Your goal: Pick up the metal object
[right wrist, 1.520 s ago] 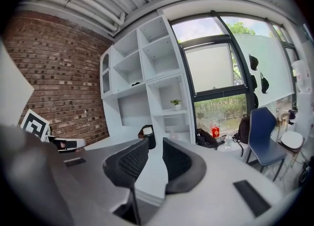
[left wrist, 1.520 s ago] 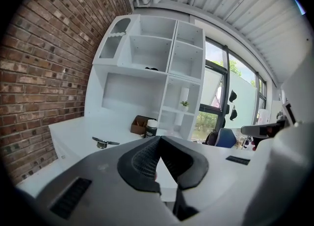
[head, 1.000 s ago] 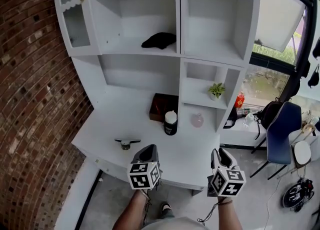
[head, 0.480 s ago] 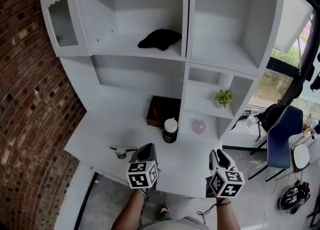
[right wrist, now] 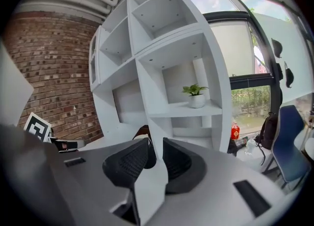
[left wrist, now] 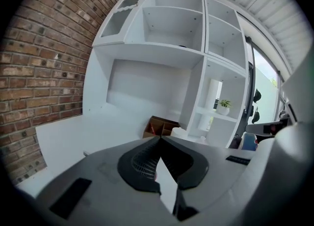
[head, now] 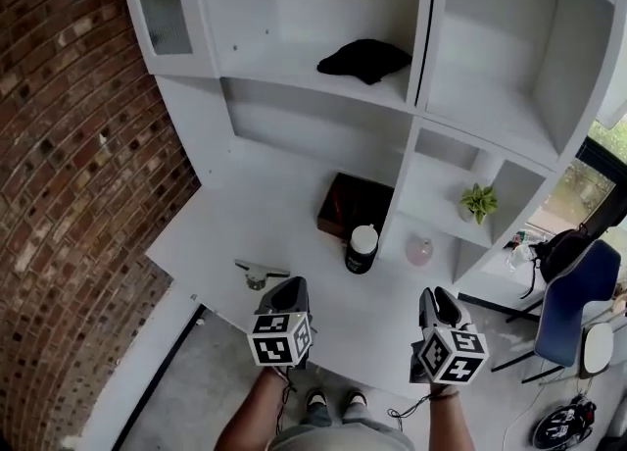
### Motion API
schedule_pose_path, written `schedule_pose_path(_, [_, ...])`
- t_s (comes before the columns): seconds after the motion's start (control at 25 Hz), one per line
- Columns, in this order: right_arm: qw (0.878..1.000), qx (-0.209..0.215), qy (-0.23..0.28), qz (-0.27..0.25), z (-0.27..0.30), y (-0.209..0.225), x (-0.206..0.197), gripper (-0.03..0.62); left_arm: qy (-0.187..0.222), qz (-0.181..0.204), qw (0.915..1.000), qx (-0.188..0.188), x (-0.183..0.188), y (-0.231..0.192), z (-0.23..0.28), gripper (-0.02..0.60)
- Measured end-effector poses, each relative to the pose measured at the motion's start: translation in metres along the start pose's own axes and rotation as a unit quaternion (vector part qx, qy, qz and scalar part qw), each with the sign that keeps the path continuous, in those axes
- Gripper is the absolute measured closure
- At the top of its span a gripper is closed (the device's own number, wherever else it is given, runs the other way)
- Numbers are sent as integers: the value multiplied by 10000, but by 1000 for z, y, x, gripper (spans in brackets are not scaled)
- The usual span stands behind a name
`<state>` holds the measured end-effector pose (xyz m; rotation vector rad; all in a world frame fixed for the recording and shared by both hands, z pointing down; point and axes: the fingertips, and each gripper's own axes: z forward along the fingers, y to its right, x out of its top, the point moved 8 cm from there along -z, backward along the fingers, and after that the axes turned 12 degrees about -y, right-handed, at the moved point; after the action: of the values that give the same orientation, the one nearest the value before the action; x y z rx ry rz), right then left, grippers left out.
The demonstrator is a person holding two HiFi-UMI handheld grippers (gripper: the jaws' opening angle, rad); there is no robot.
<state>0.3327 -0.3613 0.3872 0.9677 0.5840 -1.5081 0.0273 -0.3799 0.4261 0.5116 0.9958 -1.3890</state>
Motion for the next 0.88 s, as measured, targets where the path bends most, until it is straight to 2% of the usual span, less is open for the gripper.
schedule_pose_path(0.2, [9986,429,-54,-312,20,-12,15,502,142,-328,9983,465,-3,-17,-14,569])
schedule_pose_path(0.4, [9933,982,-189,-587,46,-38,20,502,255,-610,9926,1019,-14,-41,-38,569])
schedule_pose_path(0.6, [9825,1610,-287,-888,69,-80,24,502,376,-913,9818,1623,-28,-69,-72,569])
schedule_pose_path(0.88, [9643,2247,-417,-1334,90,-136,24,500,541,-1347,9631,2269,-49,-100,-115,569])
